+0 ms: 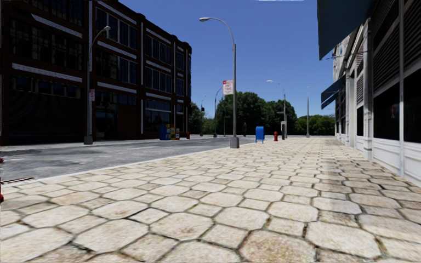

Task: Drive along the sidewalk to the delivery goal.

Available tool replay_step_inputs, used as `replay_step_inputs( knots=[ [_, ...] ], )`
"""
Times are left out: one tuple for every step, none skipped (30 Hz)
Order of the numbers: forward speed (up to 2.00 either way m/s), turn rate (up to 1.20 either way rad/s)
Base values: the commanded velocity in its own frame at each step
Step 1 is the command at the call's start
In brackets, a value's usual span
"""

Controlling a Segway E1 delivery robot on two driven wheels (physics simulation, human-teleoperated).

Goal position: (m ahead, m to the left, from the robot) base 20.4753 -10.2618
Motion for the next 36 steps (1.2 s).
replay_step_inputs(
  knots=[
    [2.0,-0.38],
    [2.0,-0.38],
    [2.0,-0.38],
    [2.0,-0.38],
    [2.0,-0.38],
    [2.0,-0.38],
    [2.0,-0.38],
    [2.0,-0.38],
    [2.0,-0.38],
    [2.0,-0.38],
    [2.0,-0.38],
    [2.0,-0.38],
    [2.0,-0.38],
    [2.0,-0.38],
    [2.0,-0.38],
    [2.0,-0.38],
    [2.0,-0.38],
    [2.0,-0.38],
    [2.0,-0.38],
    [2.0,-0.38],
    [2.0,-0.38],
    [2.0,-0.38],
    [2.0,-0.38],
    [2.0,-0.38],
    [2.0,-0.38],
    [2.0,-0.38],
    [2.0,-0.38],
    [2.0,-0.38],
    [2.0,-0.38],
    [2.0,-0.38],
    [2.0,-0.38],
    [2.0,-0.38],
    [2.0,-0.38],
    [2.0,-0.38],
    [2.0,-0.38],
    [2.0,-0.38]
  ],
)
